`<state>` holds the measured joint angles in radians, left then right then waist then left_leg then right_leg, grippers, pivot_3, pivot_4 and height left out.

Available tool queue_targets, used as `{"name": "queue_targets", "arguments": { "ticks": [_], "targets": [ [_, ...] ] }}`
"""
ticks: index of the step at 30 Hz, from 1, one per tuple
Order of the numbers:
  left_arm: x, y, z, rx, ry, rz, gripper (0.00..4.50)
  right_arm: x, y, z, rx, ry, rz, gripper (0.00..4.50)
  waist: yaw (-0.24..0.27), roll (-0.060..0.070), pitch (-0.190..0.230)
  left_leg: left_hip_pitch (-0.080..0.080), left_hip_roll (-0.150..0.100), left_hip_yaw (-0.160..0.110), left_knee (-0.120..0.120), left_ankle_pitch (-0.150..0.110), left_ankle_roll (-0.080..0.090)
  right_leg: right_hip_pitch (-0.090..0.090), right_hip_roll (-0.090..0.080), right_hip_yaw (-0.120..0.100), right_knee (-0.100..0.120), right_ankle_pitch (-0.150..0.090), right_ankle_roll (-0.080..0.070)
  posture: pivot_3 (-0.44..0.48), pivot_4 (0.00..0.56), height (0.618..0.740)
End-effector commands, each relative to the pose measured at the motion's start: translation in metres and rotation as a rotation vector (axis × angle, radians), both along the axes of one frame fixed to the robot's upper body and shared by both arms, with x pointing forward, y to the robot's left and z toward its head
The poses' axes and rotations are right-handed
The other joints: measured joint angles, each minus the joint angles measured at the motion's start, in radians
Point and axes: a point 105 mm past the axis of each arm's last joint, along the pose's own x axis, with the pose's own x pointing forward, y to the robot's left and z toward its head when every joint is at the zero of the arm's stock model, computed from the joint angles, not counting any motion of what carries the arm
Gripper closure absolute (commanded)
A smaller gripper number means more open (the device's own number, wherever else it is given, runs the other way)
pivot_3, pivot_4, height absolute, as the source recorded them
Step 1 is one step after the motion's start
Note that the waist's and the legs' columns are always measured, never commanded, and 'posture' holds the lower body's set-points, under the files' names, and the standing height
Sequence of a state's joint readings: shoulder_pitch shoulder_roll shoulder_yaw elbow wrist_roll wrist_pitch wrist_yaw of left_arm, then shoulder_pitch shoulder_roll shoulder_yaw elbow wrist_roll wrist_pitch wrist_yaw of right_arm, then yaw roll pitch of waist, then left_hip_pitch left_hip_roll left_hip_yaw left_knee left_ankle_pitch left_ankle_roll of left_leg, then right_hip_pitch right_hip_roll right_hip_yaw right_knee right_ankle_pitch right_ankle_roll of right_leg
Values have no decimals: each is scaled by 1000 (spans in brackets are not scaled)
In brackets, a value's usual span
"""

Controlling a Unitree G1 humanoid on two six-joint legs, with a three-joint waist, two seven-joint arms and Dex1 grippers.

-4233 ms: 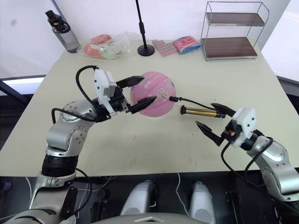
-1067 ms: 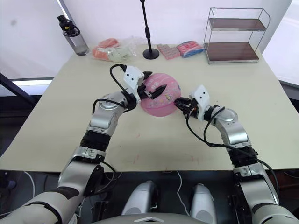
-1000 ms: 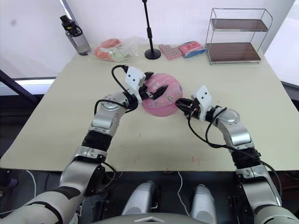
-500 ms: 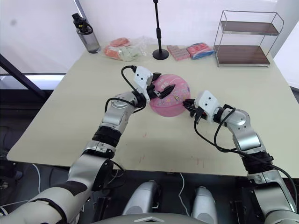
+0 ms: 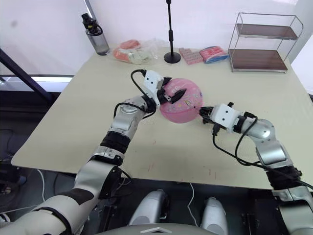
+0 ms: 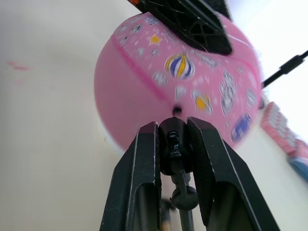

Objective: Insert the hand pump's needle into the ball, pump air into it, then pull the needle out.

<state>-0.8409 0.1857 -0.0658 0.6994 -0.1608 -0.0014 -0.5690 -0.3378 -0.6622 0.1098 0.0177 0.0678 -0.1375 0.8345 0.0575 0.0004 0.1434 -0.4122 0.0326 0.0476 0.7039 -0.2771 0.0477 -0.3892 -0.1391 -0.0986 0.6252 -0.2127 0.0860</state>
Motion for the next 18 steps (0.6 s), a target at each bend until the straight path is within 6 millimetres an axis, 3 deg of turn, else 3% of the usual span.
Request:
{"name": "queue_targets", "arguments": {
  "ticks": [1,4,10,18],
  "targets": [
    [-9,37,-100,136,322,151,0,-4,-8,14,7,-57,-8,4167,-22,0,-1,3,1,0,0,0,0,3,1,0,0,-1,-2,0,150,731],
    [-9,33,-97,120,308,137,0,-5,-10,12,9,-53,-16,4167,-43,1,-3,18,6,-4,-1,-3,-6,12,1,-1,1,-2,-4,0,150,731],
    [-7,24,-75,73,226,96,0,-6,-9,-7,17,-15,-53,4167,-43,5,-4,17,6,-13,-3,-3,-6,10,0,-2,1,-2,-4,0,150,731],
    [-7,21,-15,-42,26,20,0,0,-11,-31,-29,-52,-146,4167,-40,3,-2,12,4,-13,-5,2,-4,5,1,-1,0,-1,-6,0,150,731]
  ]
}}
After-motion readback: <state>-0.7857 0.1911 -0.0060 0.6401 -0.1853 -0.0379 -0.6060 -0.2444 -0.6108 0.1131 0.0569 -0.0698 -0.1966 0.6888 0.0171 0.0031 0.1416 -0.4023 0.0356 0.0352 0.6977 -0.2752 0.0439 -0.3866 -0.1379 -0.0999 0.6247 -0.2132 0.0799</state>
